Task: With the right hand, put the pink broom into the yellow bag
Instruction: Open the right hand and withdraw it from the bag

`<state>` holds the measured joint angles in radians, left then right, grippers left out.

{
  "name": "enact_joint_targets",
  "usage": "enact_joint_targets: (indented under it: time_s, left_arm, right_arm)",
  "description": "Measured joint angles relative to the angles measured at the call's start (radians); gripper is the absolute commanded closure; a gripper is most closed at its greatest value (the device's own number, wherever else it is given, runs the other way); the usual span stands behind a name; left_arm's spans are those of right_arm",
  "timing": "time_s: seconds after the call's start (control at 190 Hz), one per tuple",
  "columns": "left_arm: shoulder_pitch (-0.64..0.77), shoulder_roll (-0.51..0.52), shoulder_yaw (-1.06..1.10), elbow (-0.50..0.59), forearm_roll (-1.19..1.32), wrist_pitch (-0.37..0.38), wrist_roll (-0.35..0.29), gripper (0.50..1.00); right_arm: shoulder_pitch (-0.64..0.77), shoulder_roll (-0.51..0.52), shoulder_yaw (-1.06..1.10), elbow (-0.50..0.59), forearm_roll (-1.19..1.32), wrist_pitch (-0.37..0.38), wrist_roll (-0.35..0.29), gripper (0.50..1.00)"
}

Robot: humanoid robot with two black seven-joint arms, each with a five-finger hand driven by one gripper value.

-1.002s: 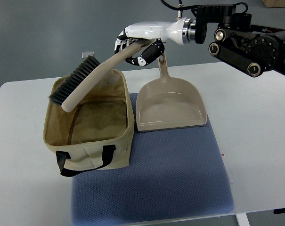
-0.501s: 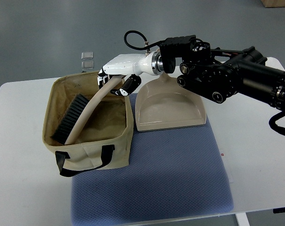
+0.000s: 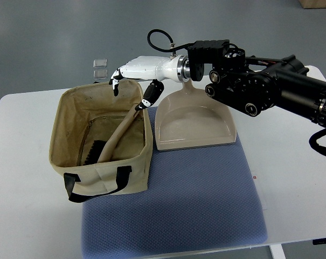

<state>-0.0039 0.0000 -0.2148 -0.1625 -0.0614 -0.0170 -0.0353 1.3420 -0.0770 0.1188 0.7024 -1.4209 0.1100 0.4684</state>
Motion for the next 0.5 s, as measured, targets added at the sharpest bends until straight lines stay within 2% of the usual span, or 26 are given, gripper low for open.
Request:
enact_joint_targets:
  time_s: [0.179, 0.501]
  left_arm:
    - [0.000, 0.000, 0.000, 0.000, 0.000, 0.000, 0.000, 0.500]
    - [0.000, 0.000, 0.000, 0.000, 0.000, 0.000, 0.000, 0.500]
  right_arm:
    - [-0.107, -0.085, 0.184, -0.002, 0.107, 0.008, 0.002, 0.605]
    - [-0.391, -0.136, 0.478, -0.017, 0.608, 0.012, 0.007, 0.587]
